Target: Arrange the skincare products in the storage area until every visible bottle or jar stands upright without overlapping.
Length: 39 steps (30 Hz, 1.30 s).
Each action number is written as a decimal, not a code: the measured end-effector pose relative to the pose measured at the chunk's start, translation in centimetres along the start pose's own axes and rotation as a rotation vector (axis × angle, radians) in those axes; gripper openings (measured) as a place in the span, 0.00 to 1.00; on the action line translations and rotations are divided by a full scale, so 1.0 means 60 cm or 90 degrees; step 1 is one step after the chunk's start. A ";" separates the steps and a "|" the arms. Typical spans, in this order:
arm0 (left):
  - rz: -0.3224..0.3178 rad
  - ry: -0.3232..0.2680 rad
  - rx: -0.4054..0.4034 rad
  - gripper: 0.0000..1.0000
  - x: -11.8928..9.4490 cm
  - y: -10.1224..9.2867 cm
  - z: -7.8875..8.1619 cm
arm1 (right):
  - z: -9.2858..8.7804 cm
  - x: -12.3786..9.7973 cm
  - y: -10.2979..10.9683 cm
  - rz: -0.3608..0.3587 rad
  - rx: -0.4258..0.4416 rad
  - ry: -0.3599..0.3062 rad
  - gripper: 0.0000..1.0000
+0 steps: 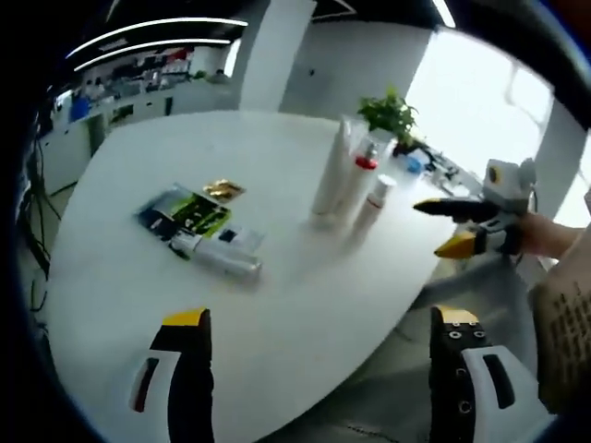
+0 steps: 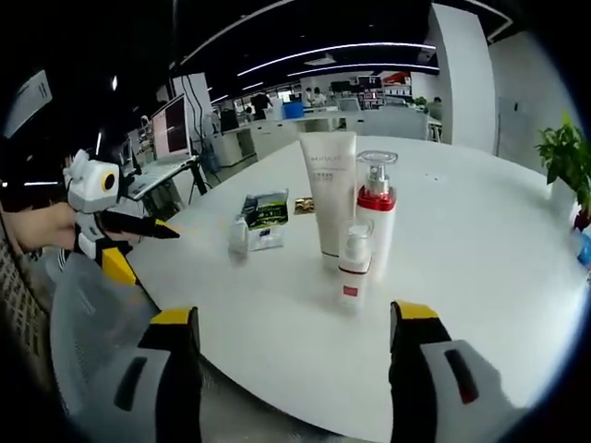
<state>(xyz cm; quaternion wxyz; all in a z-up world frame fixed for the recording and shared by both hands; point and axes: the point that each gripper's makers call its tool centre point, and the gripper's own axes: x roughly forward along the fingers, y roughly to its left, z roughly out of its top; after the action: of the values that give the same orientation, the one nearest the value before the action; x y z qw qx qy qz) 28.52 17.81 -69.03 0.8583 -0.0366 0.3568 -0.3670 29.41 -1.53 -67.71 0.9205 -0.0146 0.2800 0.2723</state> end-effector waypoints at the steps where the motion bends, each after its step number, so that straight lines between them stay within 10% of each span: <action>1: 0.002 0.001 -0.001 0.97 -0.001 0.001 -0.001 | 0.000 0.000 0.000 0.000 0.001 0.001 0.87; 39: 0.068 0.039 -0.071 0.97 0.004 0.037 0.000 | -0.016 0.011 0.000 -0.004 -0.014 0.026 0.97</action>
<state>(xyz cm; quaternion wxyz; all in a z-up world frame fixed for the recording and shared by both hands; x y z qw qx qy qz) 29.97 19.30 -69.90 0.8622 -0.0538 0.4040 -0.3009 29.39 -1.37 -68.87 0.9151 -0.0313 0.2955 0.2724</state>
